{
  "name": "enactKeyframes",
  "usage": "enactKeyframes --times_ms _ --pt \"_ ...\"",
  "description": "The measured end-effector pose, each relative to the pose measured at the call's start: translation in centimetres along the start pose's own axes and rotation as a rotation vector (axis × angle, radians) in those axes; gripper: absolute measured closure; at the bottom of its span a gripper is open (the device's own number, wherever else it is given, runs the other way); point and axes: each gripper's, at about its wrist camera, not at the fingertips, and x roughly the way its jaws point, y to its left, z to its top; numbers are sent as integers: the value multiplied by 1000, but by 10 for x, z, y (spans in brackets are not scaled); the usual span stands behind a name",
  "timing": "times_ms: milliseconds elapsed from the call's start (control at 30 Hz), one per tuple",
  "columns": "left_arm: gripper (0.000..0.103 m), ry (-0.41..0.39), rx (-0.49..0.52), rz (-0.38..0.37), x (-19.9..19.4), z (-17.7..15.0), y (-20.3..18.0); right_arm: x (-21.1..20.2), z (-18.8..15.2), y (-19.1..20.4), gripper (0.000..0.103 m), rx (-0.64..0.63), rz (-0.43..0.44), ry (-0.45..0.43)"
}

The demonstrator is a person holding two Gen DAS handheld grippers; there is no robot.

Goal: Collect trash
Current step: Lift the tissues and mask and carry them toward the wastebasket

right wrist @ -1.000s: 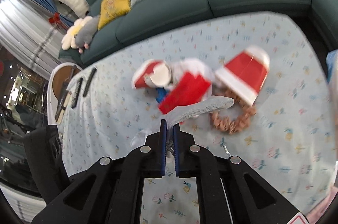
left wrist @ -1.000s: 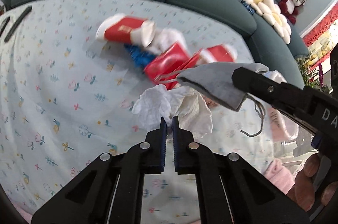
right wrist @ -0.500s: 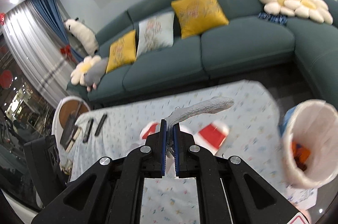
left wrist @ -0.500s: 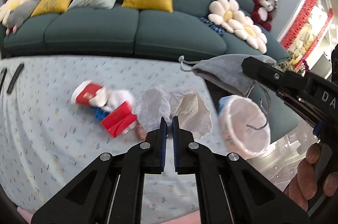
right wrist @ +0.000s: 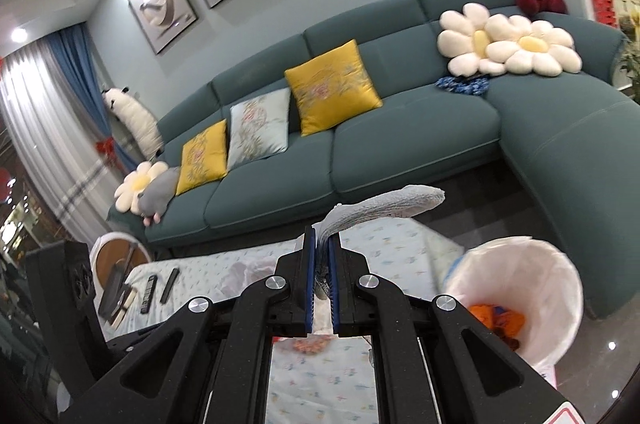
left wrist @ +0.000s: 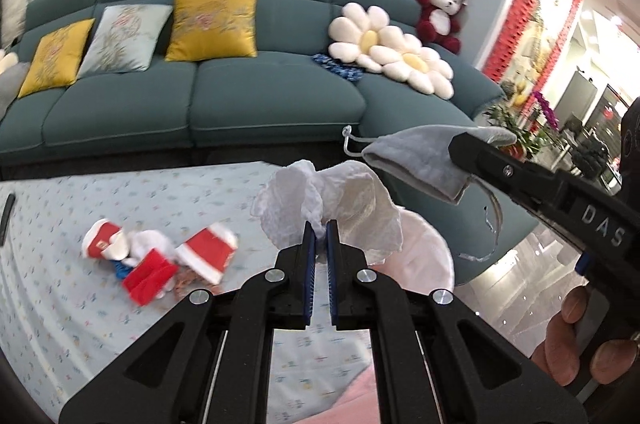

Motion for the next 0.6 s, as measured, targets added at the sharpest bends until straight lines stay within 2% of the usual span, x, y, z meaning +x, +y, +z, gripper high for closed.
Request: enactKeyframes --times_ms 300,600 --pt "98 17 73 -49 21 5 -63 -30 2 -58 97 64 -67 -38" --pt "98 50 120 -71 46 4 -101 -40 0 -100 97 120 -107 -46"
